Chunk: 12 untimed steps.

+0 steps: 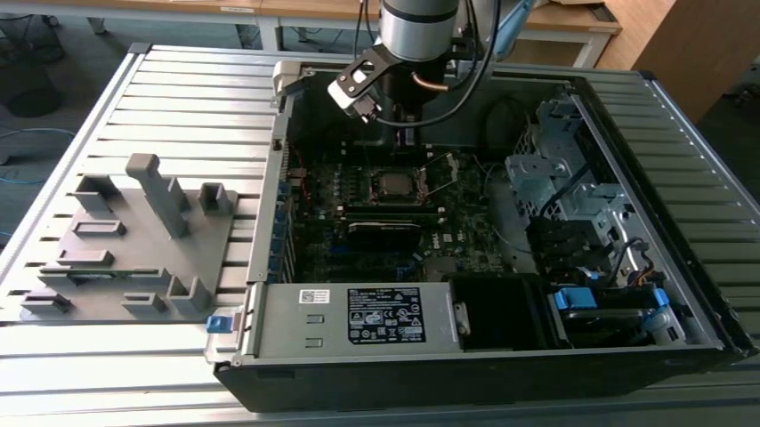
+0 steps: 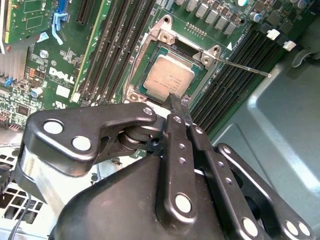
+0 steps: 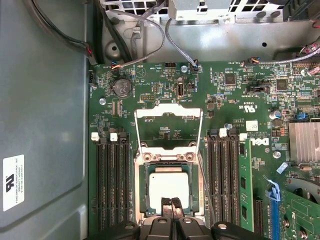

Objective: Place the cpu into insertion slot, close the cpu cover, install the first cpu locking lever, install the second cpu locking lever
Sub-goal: 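Close the cpu cover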

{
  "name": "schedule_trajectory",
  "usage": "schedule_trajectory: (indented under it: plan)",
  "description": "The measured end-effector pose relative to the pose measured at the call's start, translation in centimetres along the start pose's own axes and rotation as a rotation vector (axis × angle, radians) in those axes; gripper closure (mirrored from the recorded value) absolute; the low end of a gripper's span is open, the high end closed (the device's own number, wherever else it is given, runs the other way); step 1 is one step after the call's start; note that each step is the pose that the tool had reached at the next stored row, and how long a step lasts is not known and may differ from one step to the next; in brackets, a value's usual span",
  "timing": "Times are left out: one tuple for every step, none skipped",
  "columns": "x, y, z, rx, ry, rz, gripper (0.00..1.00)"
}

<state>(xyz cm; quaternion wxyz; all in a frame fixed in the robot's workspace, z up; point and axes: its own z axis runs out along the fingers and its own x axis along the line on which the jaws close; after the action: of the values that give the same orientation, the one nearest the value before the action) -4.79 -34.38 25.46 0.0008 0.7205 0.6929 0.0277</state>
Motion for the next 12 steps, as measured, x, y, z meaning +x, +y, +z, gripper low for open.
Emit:
schedule_trajectory:
  plan:
    - [0.00, 0.00, -0.02, 0.0002, -0.0003, 0.000, 0.90]
    - [0.00, 0.00, -0.03, 0.0001, -0.0002, 0.000, 0.90]
    - [0.00, 0.00, -0.03, 0.0002, -0.0003, 0.000, 0.90]
    - [0.00, 0.00, -0.04, 0.0002, -0.0003, 0.000, 0.90]
    - [0.00, 0.00, -0.09, 0.0004, -0.0008, 0.000, 0.90]
    - [0.00, 0.00, -0.14, 0.0005, -0.0008, 0.000, 0.90]
    - [0.00, 0.01, -0.18, 0.0002, -0.0004, 0.000, 0.90]
    - [0.01, 0.01, -0.24, 0.0002, -0.0003, 0.000, 0.90]
    - [0.01, 0.01, -0.32, 0.0002, -0.0003, 0.000, 0.90]
    - [0.01, 0.01, -0.39, 0.0002, -0.0003, 0.000, 0.90]
    - [0.01, 0.02, -0.44, 0.0002, -0.0003, 0.000, 0.90]
    - [0.02, 0.02, -0.46, 0.0001, -0.0001, 0.000, 0.90]
